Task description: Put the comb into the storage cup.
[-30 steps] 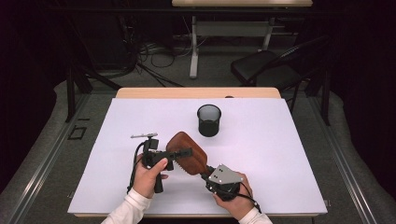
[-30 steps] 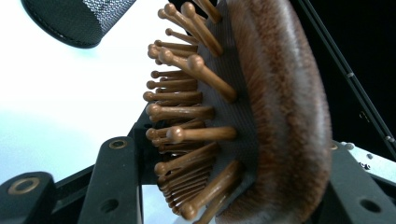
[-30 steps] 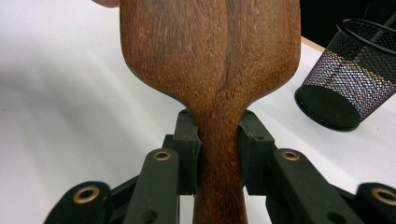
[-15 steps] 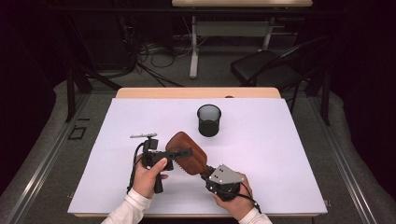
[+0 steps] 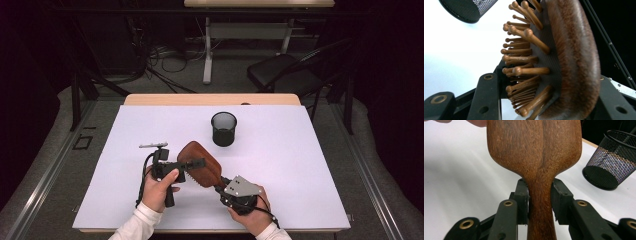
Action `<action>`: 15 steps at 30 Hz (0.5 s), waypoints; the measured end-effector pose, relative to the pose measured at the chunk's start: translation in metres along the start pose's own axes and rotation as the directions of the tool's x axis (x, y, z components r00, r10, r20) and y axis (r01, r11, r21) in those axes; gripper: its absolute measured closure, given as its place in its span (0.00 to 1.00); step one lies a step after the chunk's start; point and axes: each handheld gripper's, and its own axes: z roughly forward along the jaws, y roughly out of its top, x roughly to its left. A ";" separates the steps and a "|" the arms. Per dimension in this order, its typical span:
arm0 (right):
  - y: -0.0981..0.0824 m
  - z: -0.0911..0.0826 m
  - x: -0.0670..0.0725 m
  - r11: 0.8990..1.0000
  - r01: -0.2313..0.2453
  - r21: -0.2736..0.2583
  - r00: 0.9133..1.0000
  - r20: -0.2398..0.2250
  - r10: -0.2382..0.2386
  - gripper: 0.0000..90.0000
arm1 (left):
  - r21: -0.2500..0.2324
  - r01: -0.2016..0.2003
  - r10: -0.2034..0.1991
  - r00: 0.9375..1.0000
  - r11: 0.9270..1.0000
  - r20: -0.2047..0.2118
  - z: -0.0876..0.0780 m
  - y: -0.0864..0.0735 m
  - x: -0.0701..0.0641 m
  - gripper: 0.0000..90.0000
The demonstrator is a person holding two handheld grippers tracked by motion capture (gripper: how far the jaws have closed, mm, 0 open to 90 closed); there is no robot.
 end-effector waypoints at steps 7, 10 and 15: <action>0.000 0.001 -0.001 1.000 0.000 0.004 1.000 0.000 0.000 0.73 | 0.005 0.005 -0.005 1.000 1.000 -0.003 0.000 0.000 0.001 0.57; 0.000 0.001 -0.001 1.000 -0.005 0.002 1.000 0.001 0.005 0.72 | 0.005 0.005 -0.005 1.000 1.000 0.002 -0.001 0.000 0.001 0.57; -0.001 0.001 -0.001 1.000 -0.006 0.001 1.000 -0.003 0.006 0.71 | 0.000 0.016 -0.016 1.000 1.000 0.003 -0.001 0.001 0.001 0.57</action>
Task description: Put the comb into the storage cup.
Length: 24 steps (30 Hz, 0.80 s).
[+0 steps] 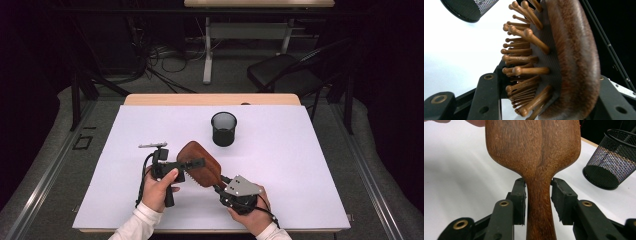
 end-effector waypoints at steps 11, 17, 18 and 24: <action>0.000 0.002 -0.001 1.000 0.021 -0.021 1.000 -0.004 -0.022 0.56 | -0.010 0.000 0.000 1.000 1.000 -0.003 -0.001 0.001 0.002 0.57; 0.000 0.004 -0.003 0.999 0.015 -0.044 1.000 -0.015 -0.016 0.47 | -0.015 0.008 -0.008 1.000 1.000 -0.005 -0.002 0.001 0.003 0.57; 0.000 0.004 -0.003 0.999 0.011 -0.046 1.000 -0.019 -0.012 0.47 | -0.015 0.012 -0.012 1.000 1.000 -0.005 -0.002 0.001 0.003 0.57; 0.000 0.006 -0.005 0.998 -0.002 -0.059 0.999 -0.051 -0.001 0.41 | -0.022 0.012 -0.012 1.000 1.000 -0.006 -0.004 0.002 0.004 0.57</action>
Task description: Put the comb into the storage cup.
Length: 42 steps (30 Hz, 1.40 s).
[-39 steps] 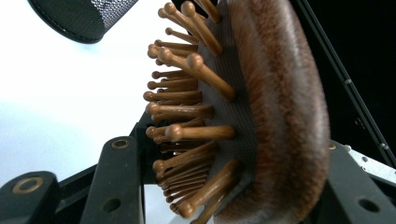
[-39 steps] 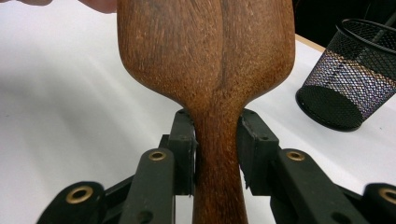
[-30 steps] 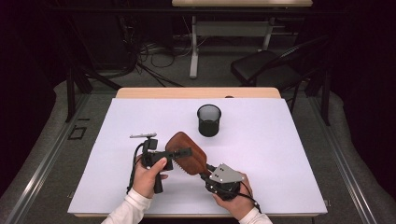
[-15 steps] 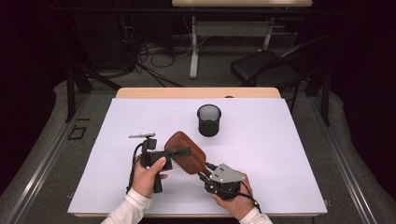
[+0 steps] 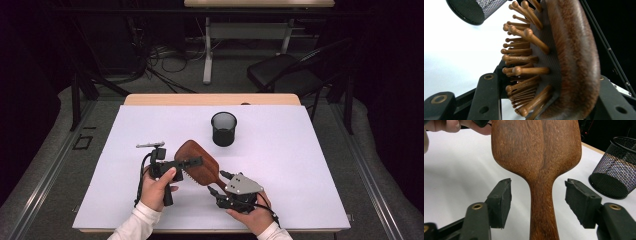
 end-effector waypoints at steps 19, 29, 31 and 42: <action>0.001 0.001 -0.003 1.000 0.010 -0.008 1.000 -0.010 -0.010 0.35 | -0.022 -0.001 0.001 1.000 1.000 -0.009 -0.004 0.003 0.003 0.57; 0.002 0.000 -0.006 1.000 -0.010 -0.001 1.000 0.013 0.010 0.31 | -0.026 -0.004 0.004 1.000 1.000 -0.014 -0.007 0.004 0.004 0.57; 0.002 0.000 -0.007 1.000 -0.011 -0.003 1.000 0.014 0.011 0.31 | -0.026 -0.004 0.004 1.000 1.000 -0.013 -0.007 0.004 0.005 0.57; 0.003 -0.004 -0.008 1.000 -0.007 -0.025 0.999 0.031 0.008 0.28 | -0.036 -0.003 0.002 1.000 0.999 -0.020 -0.009 0.005 0.007 0.57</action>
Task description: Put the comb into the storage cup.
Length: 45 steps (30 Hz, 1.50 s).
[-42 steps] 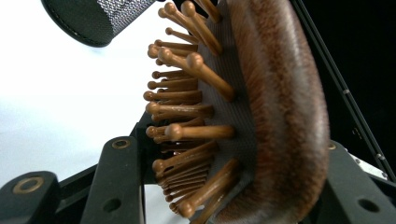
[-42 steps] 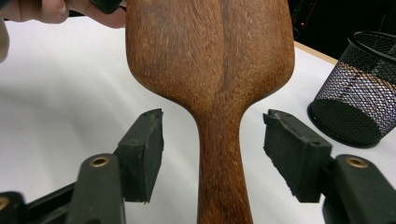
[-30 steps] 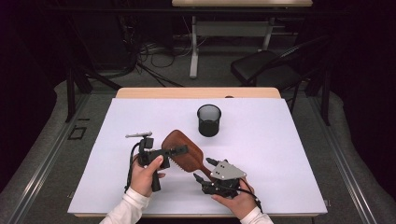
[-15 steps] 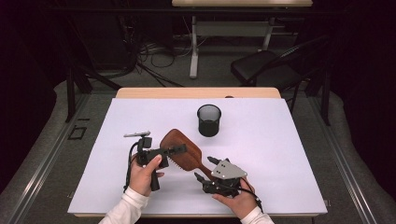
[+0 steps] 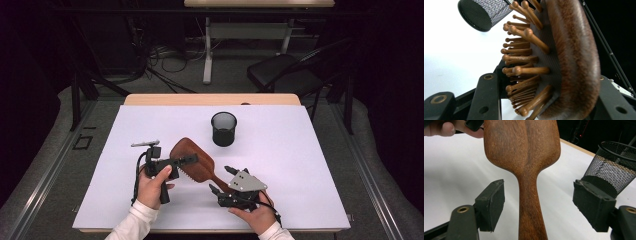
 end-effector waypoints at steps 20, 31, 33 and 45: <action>0.007 -0.013 -0.022 0.997 -0.071 -0.022 0.997 0.027 0.072 0.16 | -0.028 -0.001 0.001 1.000 1.000 -0.007 -0.004 0.005 0.004 0.56; 0.007 -0.019 -0.026 0.997 -0.074 0.014 0.997 0.013 0.073 0.16 | -0.038 -0.014 0.013 1.000 0.999 -0.015 -0.006 0.006 0.002 0.56; 0.007 -0.020 -0.027 0.997 -0.072 0.011 0.997 0.008 0.072 0.15 | -0.041 -0.016 0.015 1.000 0.999 -0.015 -0.006 0.006 0.002 0.56; 0.005 -0.019 -0.033 0.994 -0.105 0.036 0.994 0.024 0.104 0.00 | -0.057 -0.024 0.022 0.999 0.998 -0.029 -0.011 0.008 0.002 0.56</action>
